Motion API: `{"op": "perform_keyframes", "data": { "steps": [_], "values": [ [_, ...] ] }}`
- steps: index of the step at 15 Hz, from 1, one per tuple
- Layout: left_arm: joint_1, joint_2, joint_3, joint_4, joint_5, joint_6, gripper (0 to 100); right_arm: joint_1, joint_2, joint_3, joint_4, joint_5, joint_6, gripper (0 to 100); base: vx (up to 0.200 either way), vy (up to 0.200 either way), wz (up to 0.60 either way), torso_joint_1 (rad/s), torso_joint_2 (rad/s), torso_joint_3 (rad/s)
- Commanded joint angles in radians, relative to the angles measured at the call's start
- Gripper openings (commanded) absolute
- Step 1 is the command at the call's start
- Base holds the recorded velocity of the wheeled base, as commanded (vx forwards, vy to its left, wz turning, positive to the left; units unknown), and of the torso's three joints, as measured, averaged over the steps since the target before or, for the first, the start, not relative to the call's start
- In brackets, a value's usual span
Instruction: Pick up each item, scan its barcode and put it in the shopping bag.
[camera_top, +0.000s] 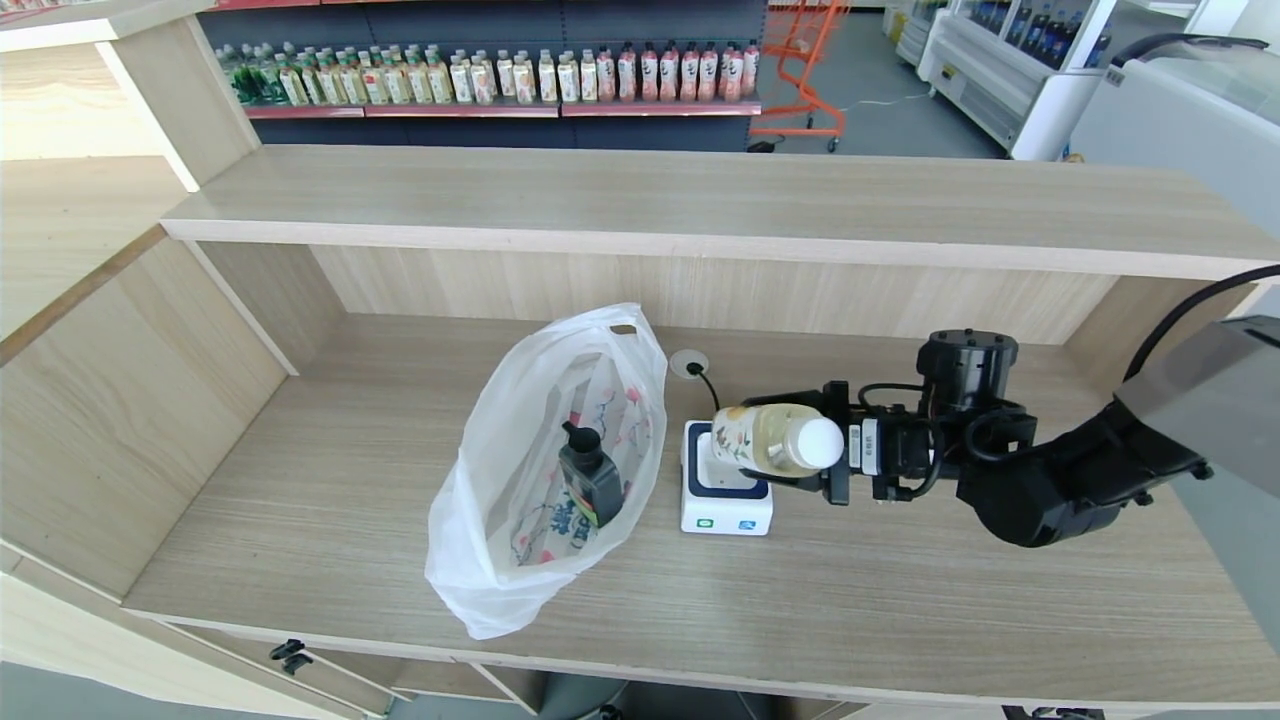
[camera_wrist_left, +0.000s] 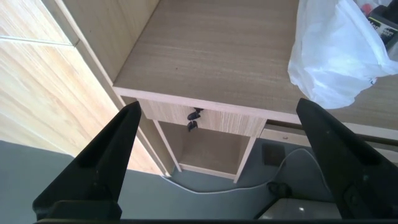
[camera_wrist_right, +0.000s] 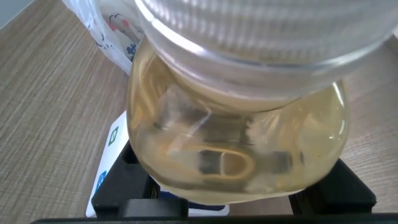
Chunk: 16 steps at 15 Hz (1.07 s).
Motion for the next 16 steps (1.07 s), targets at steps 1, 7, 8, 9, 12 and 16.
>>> {"op": "perform_keyframes", "data": {
  "steps": [1,7,8,9,12,16],
  "values": [
    [0.000,0.000,0.000,0.000,0.001,0.000,100,-0.002,0.009,-0.002,0.001,-0.001,0.002,0,0.000,0.000,0.00,0.000,0.00,0.000],
    [0.000,0.000,0.000,0.000,0.001,0.000,100,-0.014,0.046,-0.046,0.001,-0.001,0.028,0,0.000,0.000,0.00,0.000,0.00,0.000],
    [0.000,0.000,0.000,0.000,0.001,0.000,100,-0.014,0.046,-0.048,0.001,-0.001,0.029,0,0.000,0.000,0.00,0.000,0.00,0.000],
    [0.000,0.001,0.000,0.000,0.001,0.000,100,-0.014,0.046,-0.054,0.001,-0.001,0.031,0,0.000,0.000,0.00,0.000,0.00,0.000],
    [0.000,0.000,0.000,0.000,0.001,0.000,100,-0.013,0.029,-0.057,-0.065,-0.003,0.123,0,0.000,0.000,0.00,0.000,0.00,0.000],
    [0.000,0.000,0.000,0.000,0.001,0.000,100,-0.011,-0.122,0.000,-0.186,-0.064,0.477,0,0.000,0.000,0.00,0.000,0.00,0.000]
  ]
}}
